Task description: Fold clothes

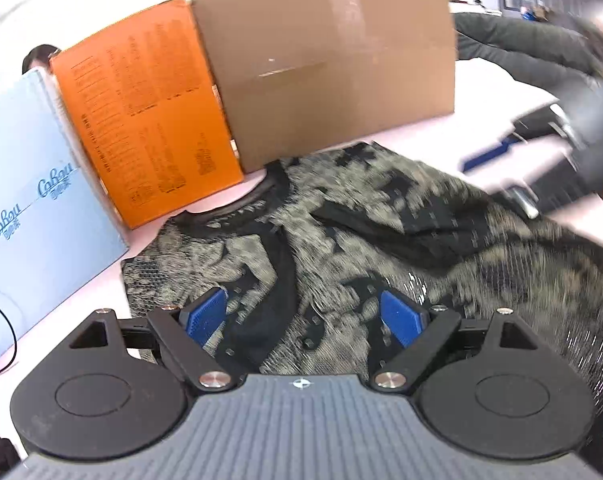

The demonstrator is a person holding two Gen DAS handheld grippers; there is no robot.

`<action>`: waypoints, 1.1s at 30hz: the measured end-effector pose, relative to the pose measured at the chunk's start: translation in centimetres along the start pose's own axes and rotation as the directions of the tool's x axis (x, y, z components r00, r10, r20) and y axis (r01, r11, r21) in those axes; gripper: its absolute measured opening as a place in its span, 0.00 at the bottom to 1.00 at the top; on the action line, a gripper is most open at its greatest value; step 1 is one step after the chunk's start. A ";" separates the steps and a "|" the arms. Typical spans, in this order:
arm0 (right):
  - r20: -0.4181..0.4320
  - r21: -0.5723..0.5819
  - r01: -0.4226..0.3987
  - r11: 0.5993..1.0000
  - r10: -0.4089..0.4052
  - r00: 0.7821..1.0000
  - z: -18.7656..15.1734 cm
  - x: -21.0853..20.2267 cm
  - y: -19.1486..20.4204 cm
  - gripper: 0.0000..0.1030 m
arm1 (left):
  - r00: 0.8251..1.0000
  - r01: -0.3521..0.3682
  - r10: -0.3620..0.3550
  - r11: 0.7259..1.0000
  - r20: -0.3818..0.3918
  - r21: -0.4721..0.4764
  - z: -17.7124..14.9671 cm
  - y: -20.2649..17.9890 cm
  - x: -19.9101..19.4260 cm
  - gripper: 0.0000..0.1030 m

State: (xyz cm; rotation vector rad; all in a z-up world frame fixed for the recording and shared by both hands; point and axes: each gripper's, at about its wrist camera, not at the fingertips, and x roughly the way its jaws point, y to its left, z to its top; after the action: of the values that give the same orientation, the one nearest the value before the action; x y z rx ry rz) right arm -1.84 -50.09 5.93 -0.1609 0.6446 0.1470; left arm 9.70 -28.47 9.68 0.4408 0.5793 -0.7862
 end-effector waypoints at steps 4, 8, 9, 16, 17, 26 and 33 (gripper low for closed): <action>0.008 -0.121 -0.004 0.993 0.005 1.000 -1.4 -0.6 1.2 0.48 | 0.994 0.104 -0.104 0.972 0.011 -0.210 4.4 2.7 0.9 0.85; 0.017 -0.154 -0.041 0.987 0.044 0.999 -1.9 1.1 1.7 0.48 | 0.979 0.179 -0.200 0.942 -0.047 -0.285 6.4 2.9 6.2 0.85; 0.013 -0.158 -0.050 0.986 0.053 0.999 -2.1 1.7 1.8 0.48 | 0.975 0.187 -0.214 0.939 -0.064 -0.290 6.5 2.7 7.8 0.85; -0.030 -0.171 -0.056 0.984 0.051 0.998 -2.9 4.8 2.2 0.47 | 0.948 0.226 -0.293 0.893 -0.123 -0.389 5.1 2.0 16.4 0.85; -0.023 -0.157 -0.058 0.986 0.055 0.998 -3.0 5.0 2.0 0.47 | 0.946 0.238 -0.303 0.887 -0.112 -0.397 5.0 2.0 17.0 0.85; 0.003 -0.040 -0.095 0.995 0.095 0.995 -2.3 5.1 1.0 0.07 | 0.934 0.326 -0.356 0.892 -0.041 -0.313 5.6 1.1 18.5 0.11; 0.004 -0.022 -0.185 0.982 0.186 0.983 -0.4 5.5 2.5 0.07 | 0.951 0.291 -0.309 0.908 -0.013 -0.303 6.7 1.6 18.6 0.10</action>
State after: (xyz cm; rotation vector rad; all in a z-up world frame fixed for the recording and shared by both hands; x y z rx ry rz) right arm 1.78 -47.27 2.04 -0.1211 0.6516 0.3341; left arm 23.61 -41.10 3.23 0.0956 0.8225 -0.9633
